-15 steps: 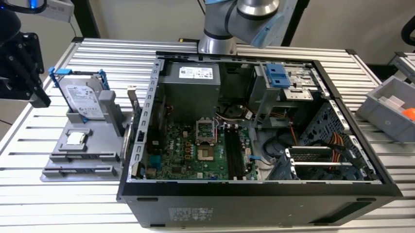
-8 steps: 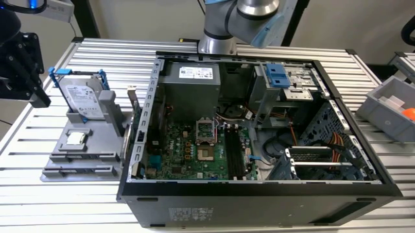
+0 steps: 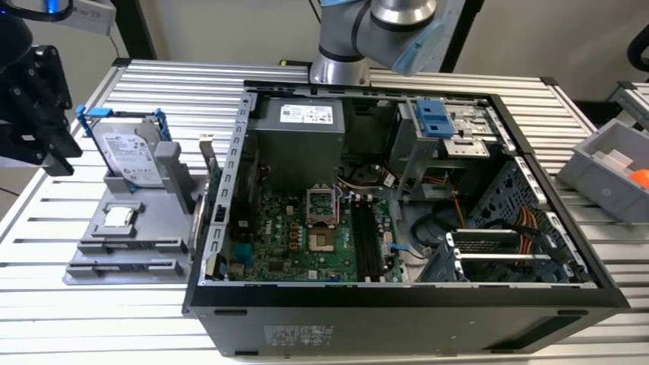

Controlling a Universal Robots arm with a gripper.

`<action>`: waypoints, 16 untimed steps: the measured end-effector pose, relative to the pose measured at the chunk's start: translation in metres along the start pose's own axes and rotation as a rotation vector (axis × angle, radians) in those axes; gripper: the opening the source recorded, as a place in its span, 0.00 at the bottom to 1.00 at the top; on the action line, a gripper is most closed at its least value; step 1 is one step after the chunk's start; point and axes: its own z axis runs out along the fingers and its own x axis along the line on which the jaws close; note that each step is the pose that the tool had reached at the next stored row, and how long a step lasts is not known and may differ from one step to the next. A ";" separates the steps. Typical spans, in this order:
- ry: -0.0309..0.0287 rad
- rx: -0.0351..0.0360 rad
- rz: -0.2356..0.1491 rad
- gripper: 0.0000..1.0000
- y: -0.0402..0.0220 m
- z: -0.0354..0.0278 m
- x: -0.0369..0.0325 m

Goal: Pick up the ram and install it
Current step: 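Pick up the ram and move it above insertion slot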

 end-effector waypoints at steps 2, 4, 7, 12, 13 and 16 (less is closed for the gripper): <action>0.0000 0.0000 0.000 1.00 0.0000 0.0000 0.0000; 0.0000 0.0000 0.000 1.00 0.0000 0.0000 0.0000; 0.0000 0.0000 0.000 1.00 0.0000 0.0000 0.0001; -0.0001 0.0008 0.014 1.00 0.0000 0.0007 0.0002; -0.0001 0.0010 0.018 1.00 0.0000 0.0010 0.0002; 0.0000 0.0013 0.026 1.00 0.0000 0.0020 0.0002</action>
